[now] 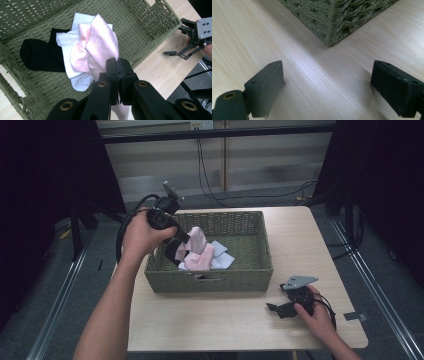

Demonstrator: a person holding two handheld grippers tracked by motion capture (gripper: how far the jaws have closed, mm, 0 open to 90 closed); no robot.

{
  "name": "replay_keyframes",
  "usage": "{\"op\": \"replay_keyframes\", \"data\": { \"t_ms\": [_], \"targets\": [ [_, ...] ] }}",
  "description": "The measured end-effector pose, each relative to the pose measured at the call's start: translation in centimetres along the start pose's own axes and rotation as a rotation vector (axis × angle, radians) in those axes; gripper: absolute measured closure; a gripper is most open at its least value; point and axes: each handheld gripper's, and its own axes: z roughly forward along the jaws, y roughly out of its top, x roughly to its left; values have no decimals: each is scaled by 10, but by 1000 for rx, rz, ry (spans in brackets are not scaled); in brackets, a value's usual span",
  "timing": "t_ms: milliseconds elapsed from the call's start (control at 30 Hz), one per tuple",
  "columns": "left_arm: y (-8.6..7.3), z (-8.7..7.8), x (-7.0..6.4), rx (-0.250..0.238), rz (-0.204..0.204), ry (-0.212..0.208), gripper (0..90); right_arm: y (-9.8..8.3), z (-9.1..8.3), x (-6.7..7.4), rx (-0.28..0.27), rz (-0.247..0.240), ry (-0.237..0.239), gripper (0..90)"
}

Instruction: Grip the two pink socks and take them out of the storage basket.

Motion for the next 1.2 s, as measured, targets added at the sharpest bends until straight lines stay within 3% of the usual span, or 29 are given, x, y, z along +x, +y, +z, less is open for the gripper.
{"op": "replay_keyframes", "data": {
  "t_ms": [467,1200],
  "targets": [
    [-14,-13,-11,-8,27,-29,878,0,0,0,0,0,0,107],
    [-31,-19,-23,-21,63,-75,878,0,0,0,0,0,0,107]
  ]
}}
